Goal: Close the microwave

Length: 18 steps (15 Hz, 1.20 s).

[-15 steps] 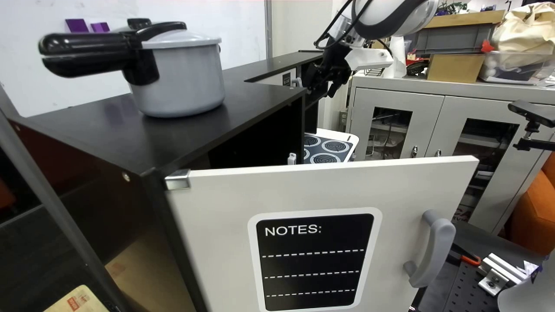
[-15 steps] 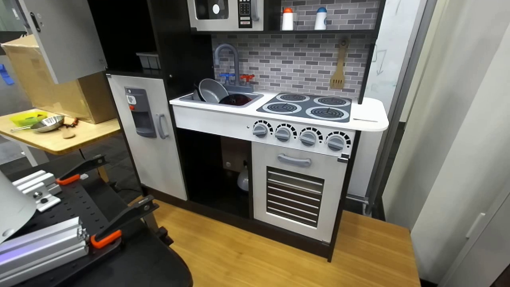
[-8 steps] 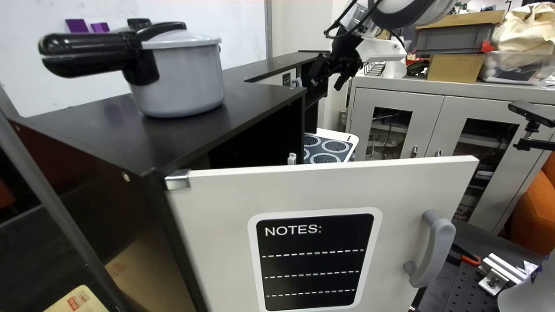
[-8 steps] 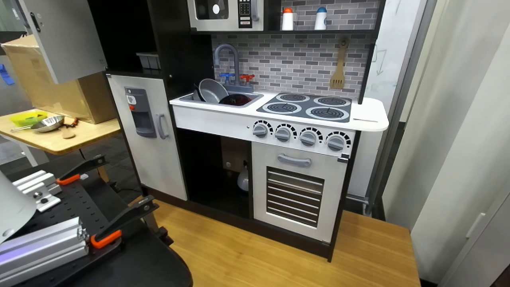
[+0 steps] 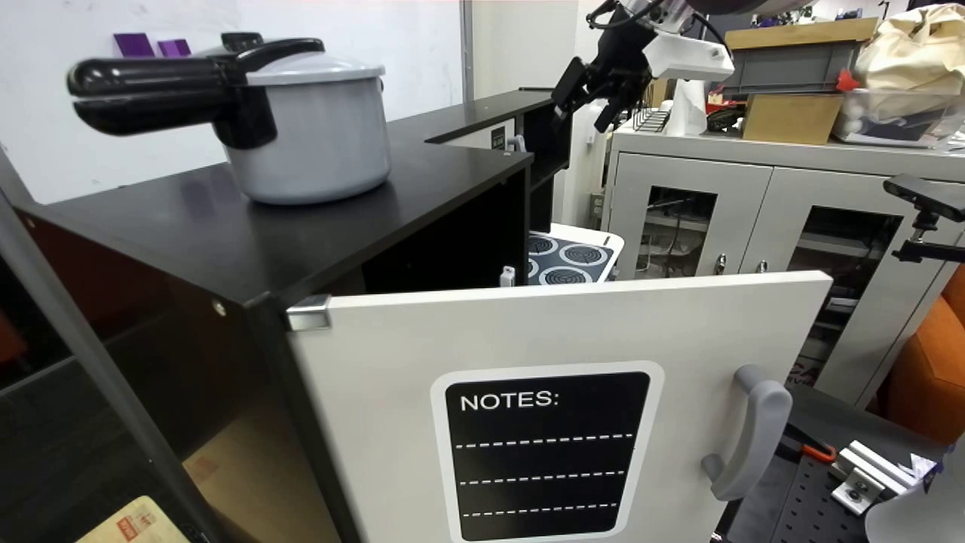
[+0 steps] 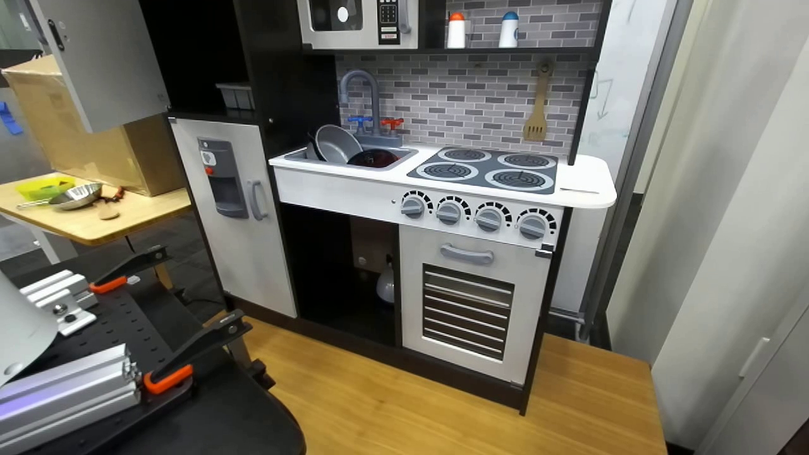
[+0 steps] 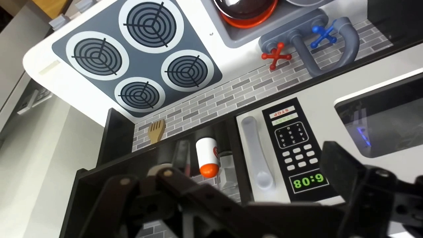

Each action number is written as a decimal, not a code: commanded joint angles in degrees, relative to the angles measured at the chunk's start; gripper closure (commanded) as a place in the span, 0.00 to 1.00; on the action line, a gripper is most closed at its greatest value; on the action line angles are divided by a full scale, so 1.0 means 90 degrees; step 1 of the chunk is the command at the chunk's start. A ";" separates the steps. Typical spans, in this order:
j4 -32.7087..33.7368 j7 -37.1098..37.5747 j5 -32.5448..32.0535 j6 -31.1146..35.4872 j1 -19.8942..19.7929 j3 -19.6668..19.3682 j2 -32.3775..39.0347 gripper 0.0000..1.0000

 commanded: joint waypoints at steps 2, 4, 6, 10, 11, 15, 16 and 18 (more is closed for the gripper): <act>-0.0195 0.0021 0.0096 -0.0022 0.0052 -0.0056 -0.0141 0.00; -0.0283 -0.0043 0.0173 -0.0192 0.0099 -0.0091 -0.0220 0.04; -0.0381 -0.0078 0.0232 -0.0352 0.0126 -0.0114 -0.0337 0.12; -0.0536 -0.0120 0.0331 -0.0783 0.0144 -0.0160 -0.0684 0.00; -0.0562 -0.0129 0.0358 -0.0883 0.0148 -0.0174 -0.0772 0.00; -0.0608 -0.0058 0.0369 -0.1297 0.0100 -0.0170 -0.0983 0.00; -0.0587 0.0022 0.0313 -0.1423 0.0054 -0.0128 -0.0968 0.00; -0.0602 0.0033 0.0236 -0.1297 0.0029 -0.0087 -0.0950 0.00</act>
